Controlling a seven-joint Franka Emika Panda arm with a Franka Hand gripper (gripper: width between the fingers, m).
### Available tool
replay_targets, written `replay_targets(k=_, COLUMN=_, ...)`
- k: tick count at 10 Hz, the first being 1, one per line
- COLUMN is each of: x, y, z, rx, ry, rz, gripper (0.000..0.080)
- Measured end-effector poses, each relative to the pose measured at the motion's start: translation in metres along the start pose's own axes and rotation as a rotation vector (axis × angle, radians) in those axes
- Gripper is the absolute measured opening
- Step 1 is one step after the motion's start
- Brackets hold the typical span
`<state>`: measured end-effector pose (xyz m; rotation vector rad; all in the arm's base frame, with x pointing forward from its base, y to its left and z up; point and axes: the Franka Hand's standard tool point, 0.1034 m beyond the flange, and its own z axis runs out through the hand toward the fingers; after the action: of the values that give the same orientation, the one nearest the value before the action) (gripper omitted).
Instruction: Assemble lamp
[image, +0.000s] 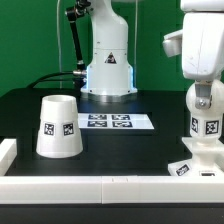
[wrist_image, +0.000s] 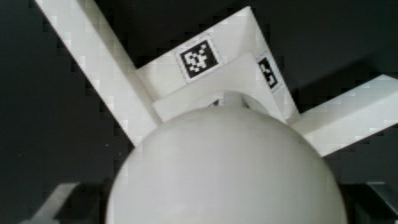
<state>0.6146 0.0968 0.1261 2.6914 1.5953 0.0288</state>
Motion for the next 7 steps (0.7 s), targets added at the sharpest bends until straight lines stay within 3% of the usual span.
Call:
replay_targets(k=2, x=-0.0009, y=0.0005, z=-0.0001, rx=0.001, ry=0.002, rz=0.047, gripper=0.0577)
replay_targets(k=7, x=-0.0012, y=-0.0048, z=0.0005, rx=-0.017, ry=0.030, rz=0.679, gripper=0.0578)
